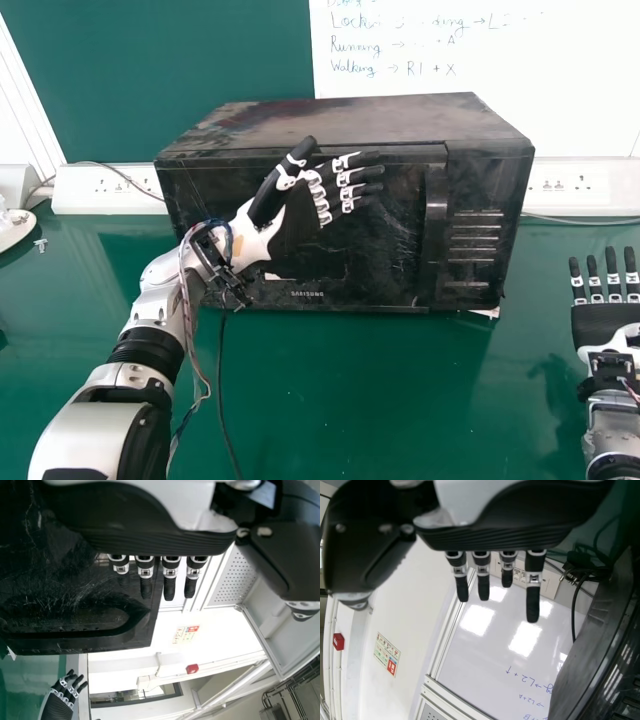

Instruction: Open the door of oven

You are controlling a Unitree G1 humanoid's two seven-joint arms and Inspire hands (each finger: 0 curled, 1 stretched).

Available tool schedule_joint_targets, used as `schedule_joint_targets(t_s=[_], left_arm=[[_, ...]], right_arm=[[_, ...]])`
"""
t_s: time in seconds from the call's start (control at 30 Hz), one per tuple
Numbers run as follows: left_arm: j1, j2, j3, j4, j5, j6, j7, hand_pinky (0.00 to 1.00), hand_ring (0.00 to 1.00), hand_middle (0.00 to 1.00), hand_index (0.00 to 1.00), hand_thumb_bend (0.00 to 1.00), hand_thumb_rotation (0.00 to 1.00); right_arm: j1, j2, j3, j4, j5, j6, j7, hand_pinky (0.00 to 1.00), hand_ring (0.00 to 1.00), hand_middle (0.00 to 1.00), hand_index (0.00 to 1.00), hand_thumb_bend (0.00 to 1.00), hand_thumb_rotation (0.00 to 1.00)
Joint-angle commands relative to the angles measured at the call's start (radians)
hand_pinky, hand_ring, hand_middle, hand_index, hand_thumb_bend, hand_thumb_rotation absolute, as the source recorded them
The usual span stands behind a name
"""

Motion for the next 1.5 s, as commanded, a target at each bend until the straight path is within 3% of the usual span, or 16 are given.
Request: schedule_joint_targets(t_s=[0.0,0.2,0.3,0.47,0.63,0.73,0.8,0.97,1.07,1.47], left_arm=[[0.003,-0.004,-0.018,-0.008,0.014,0.014,0.018,0.58,0.84,0.93,0.92,0.92,0.99],[-0.004,-0.016,-0.043,0.001,0.041,0.027,0.060,0.57,0.81,0.91,0.91,0.90,1.00],[-0.007,-0.022,-0.046,0.016,0.049,0.051,0.086,0.55,0.79,0.90,0.90,0.88,0.95],[-0.010,-0.037,-0.060,0.043,0.076,0.064,0.146,0.52,0.76,0.87,0.88,0.91,0.93],[-0.015,-0.050,-0.060,0.058,0.081,0.067,0.191,0.50,0.74,0.85,0.86,0.92,0.91],[-0.018,-0.054,-0.059,0.075,0.086,0.070,0.218,0.51,0.74,0.83,0.84,0.91,0.91],[-0.022,-0.057,-0.059,0.088,0.087,0.075,0.225,0.51,0.74,0.83,0.84,0.91,0.91],[-0.034,-0.064,-0.061,0.121,0.092,0.087,0.238,0.51,0.74,0.83,0.82,0.91,0.90],[-0.040,-0.069,-0.063,0.136,0.099,0.084,0.249,0.50,0.73,0.83,0.82,0.90,0.90],[-0.061,-0.098,-0.061,0.159,0.117,0.091,0.261,0.50,0.74,0.85,0.84,0.92,0.89]], right_arm=[[-0.002,0.003,-0.006,-0.005,0.005,-0.001,-0.001,0.96,0.98,1.00,0.99,1.00,0.88],[-0.002,0.005,-0.004,-0.003,0.001,-0.009,-0.006,0.93,0.98,1.00,0.98,1.00,0.90],[-0.002,0.002,-0.003,-0.002,-0.001,-0.009,-0.007,0.94,0.97,1.00,0.98,1.00,0.89],[-0.001,0.004,-0.001,-0.005,-0.003,-0.015,-0.009,0.96,0.98,1.00,0.97,1.00,0.91],[-0.003,0.005,-0.003,-0.004,0.000,-0.013,-0.012,0.91,0.96,0.99,0.97,1.00,0.88],[-0.004,0.006,-0.004,-0.005,0.004,-0.009,-0.013,0.95,0.96,0.99,0.97,1.00,0.90],[-0.003,0.006,-0.003,-0.004,0.001,-0.012,-0.011,0.97,0.98,1.00,0.97,1.00,0.91],[-0.003,0.006,-0.004,-0.005,0.004,-0.009,-0.005,0.89,0.96,1.00,0.97,1.00,0.90],[-0.002,0.006,-0.005,-0.004,0.004,-0.012,-0.002,0.93,0.96,1.00,0.97,1.00,0.89],[-0.003,0.010,-0.006,-0.007,0.005,-0.013,-0.010,0.91,0.96,0.98,0.96,1.00,0.89]])
